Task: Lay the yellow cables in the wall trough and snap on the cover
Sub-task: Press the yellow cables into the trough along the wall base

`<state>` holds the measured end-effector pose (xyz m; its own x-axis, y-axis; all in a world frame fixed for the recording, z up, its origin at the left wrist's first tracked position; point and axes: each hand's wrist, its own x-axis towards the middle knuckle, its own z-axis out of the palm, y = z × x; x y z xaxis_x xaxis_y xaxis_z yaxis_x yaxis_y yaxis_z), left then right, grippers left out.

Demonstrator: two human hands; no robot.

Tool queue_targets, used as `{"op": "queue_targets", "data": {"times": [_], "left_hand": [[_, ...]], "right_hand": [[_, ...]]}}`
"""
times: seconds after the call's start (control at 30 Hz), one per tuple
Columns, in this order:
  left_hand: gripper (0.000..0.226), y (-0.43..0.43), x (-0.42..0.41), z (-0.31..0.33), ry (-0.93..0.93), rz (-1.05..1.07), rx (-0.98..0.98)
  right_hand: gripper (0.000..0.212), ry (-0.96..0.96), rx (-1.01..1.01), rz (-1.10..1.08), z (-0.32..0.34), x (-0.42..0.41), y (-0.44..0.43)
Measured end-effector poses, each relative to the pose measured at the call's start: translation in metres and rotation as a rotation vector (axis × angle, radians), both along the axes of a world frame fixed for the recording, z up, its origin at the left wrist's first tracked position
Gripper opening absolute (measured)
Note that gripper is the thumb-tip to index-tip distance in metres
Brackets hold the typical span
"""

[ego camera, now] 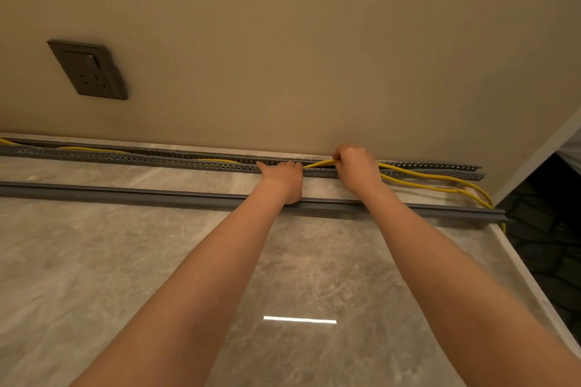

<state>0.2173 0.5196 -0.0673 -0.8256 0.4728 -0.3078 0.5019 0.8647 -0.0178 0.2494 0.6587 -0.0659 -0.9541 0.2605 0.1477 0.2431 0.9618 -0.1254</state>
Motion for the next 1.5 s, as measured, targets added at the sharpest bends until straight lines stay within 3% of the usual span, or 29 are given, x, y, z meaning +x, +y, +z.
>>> {"op": "queue_targets", "data": {"times": [0.33,0.7,0.83,1.03,1.17,1.37,1.5], "left_hand": [[0.062,-0.001,0.002,-0.004,0.041,-0.003,0.012],[0.045,0.027,0.01,0.008,0.118,0.009,-0.235],[0.053,0.038,0.016,0.004,0.143,0.0,-0.299],[0.05,0.052,0.022,0.005,0.231,-0.117,-0.017],[0.054,0.059,0.025,0.003,0.119,-0.13,0.125],[0.072,0.062,0.03,0.002,0.086,-0.087,0.165],[0.065,0.063,0.033,0.006,0.152,-0.115,0.148]], "right_hand": [[0.031,-0.021,0.174,0.098,-0.009,0.002,0.003],[0.023,-0.167,0.168,0.1,0.007,0.003,-0.001],[0.027,-0.226,0.137,0.1,0.012,0.001,0.003],[0.027,-0.245,0.097,0.13,0.009,0.004,0.01],[0.03,-0.235,-0.104,0.133,0.003,0.006,0.025],[0.058,-0.122,-0.454,0.11,0.007,0.013,0.038],[0.054,-0.085,-0.264,0.067,0.004,0.022,0.056]]}}
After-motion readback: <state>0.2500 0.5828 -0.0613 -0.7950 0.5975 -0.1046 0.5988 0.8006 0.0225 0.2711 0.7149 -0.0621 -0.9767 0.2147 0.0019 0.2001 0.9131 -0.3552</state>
